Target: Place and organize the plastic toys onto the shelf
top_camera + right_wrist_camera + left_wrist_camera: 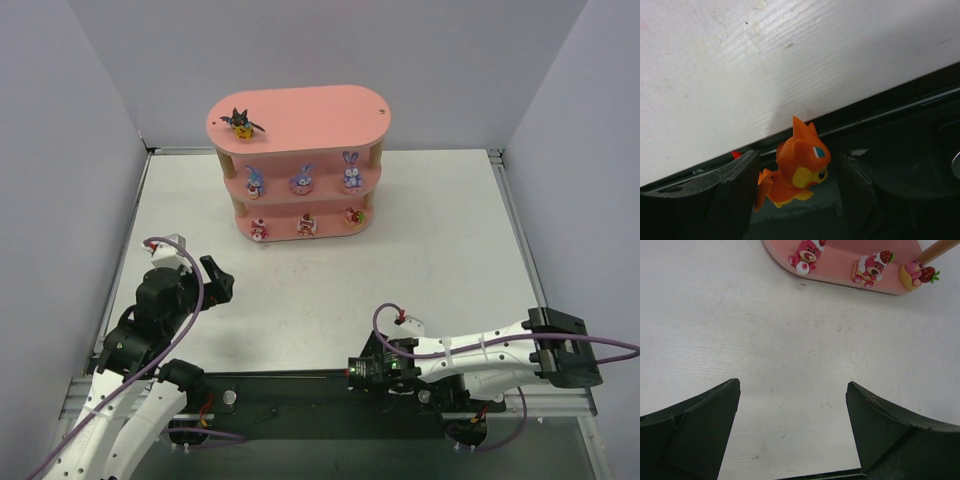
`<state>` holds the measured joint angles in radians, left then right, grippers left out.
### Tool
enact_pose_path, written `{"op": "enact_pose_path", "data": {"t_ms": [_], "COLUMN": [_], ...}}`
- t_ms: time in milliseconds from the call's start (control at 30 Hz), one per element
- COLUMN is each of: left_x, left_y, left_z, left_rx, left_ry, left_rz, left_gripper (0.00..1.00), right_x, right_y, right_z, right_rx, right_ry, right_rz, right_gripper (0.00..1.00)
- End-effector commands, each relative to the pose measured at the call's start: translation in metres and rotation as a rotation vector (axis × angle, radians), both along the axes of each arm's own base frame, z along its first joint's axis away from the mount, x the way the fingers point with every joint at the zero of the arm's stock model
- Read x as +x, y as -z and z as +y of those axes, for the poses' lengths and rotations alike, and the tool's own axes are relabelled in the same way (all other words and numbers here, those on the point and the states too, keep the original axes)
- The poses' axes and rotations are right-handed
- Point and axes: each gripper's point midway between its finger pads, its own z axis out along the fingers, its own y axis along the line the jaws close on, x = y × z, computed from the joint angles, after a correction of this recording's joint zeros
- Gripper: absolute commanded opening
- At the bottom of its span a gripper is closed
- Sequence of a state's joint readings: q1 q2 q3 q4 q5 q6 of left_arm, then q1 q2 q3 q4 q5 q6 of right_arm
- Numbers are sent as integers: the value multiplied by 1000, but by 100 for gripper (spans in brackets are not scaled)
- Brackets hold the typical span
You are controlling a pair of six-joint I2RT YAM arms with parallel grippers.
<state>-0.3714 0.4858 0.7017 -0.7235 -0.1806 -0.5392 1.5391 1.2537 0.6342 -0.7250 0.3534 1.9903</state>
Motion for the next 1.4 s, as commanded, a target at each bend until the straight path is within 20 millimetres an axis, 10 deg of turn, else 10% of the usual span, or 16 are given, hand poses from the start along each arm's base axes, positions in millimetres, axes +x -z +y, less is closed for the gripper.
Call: {"op": "enact_pose_path", "data": {"t_ms": [0, 300, 533, 933, 1200, 1367], "left_x": [3, 2, 1, -6, -23, -25], "left_y": [-9, -9, -9, -18, -47, -79], "left_z": [1, 1, -3, -47, -118, -128], "left_rx": [-12, -14, -19, -102, -601, -796], "left_ry": [-13, -13, 10, 261, 465, 469], "left_rz": [-39, -39, -42, -70, -28, -34], "left_gripper": [97, 97, 97, 97, 97, 97], "right_x": [7, 17, 45, 93, 108, 112], "right_y": [14, 14, -34, -185, -240, -265], "right_z": [11, 30, 49, 91, 96, 104], "right_rx": [262, 282, 205, 26, -149, -206], "right_ry": [655, 524, 225, -224, -316, -304], "right_rz": [31, -31, -227, -651, -848, -934], "right_gripper": [59, 0, 0, 0, 0, 0]}}
